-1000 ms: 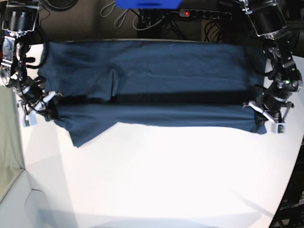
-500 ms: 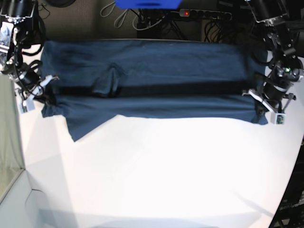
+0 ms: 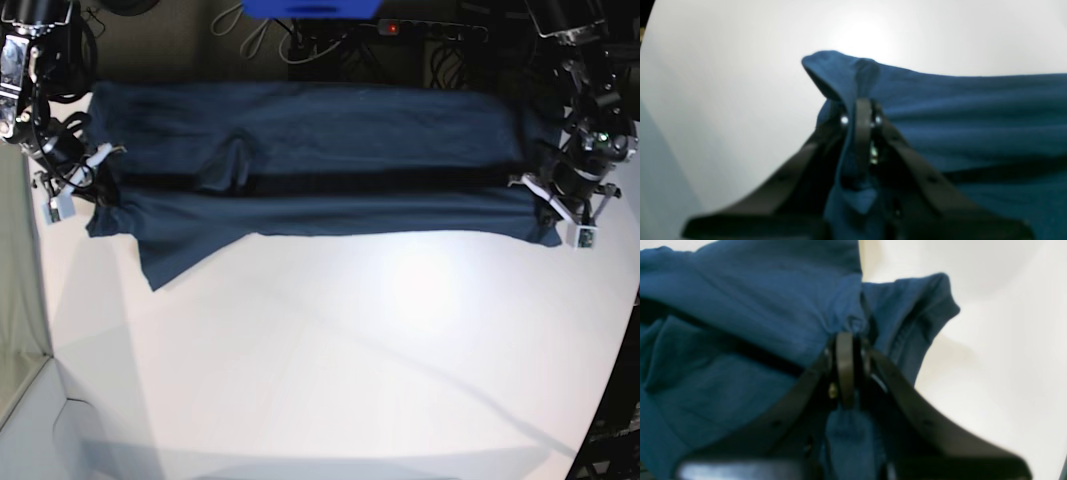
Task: Layout the t-shirt on the table in an organized manner, then fold the t-shirt properly
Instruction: 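Lower the folded half onto the shirt with both grippers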
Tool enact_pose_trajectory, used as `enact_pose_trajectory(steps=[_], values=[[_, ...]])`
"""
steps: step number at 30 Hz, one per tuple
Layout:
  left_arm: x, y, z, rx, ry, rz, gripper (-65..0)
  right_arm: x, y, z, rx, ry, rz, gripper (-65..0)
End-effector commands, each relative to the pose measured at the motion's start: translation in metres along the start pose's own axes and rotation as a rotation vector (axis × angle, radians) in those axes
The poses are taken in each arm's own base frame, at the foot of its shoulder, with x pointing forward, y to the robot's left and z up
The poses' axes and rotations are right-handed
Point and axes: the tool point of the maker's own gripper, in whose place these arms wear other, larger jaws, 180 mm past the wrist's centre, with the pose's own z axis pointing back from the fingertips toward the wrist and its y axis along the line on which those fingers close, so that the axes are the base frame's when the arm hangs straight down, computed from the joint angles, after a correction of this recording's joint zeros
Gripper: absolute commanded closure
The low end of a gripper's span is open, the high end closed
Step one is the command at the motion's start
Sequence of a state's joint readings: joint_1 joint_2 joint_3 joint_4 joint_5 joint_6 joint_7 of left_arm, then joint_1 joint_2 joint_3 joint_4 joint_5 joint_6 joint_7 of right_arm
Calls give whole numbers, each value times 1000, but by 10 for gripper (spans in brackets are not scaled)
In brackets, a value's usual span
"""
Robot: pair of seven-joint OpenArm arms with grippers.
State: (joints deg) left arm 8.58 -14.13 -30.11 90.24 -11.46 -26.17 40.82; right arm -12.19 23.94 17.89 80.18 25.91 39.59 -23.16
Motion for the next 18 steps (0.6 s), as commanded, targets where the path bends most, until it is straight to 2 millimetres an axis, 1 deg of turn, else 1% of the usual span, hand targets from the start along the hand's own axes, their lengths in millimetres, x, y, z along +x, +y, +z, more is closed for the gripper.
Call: enact_pose_trajectory(steps=[1, 4, 8, 13, 15, 18], values=[[5, 7, 1, 11, -16, -7, -1, 19, -6, 4, -2, -53, 20, 0], [-12, 8, -3, 7, 26, 13, -1, 17, -6, 4, -3, -49, 20, 0], [-19, 8, -4, 6, 43, 18, -1, 17, -6, 4, -3, -46, 20, 0], [-13, 9, -1, 12, 26, 10, -1, 20, -9, 6, -9, -51, 28, 0], [-10, 14, 0, 20, 23, -1, -1, 24, -19, 11, -38, -65, 21, 0], [-8, 17, 2, 20, 21, -12, -1, 27, -28, 17, -65, -76, 14, 0]])
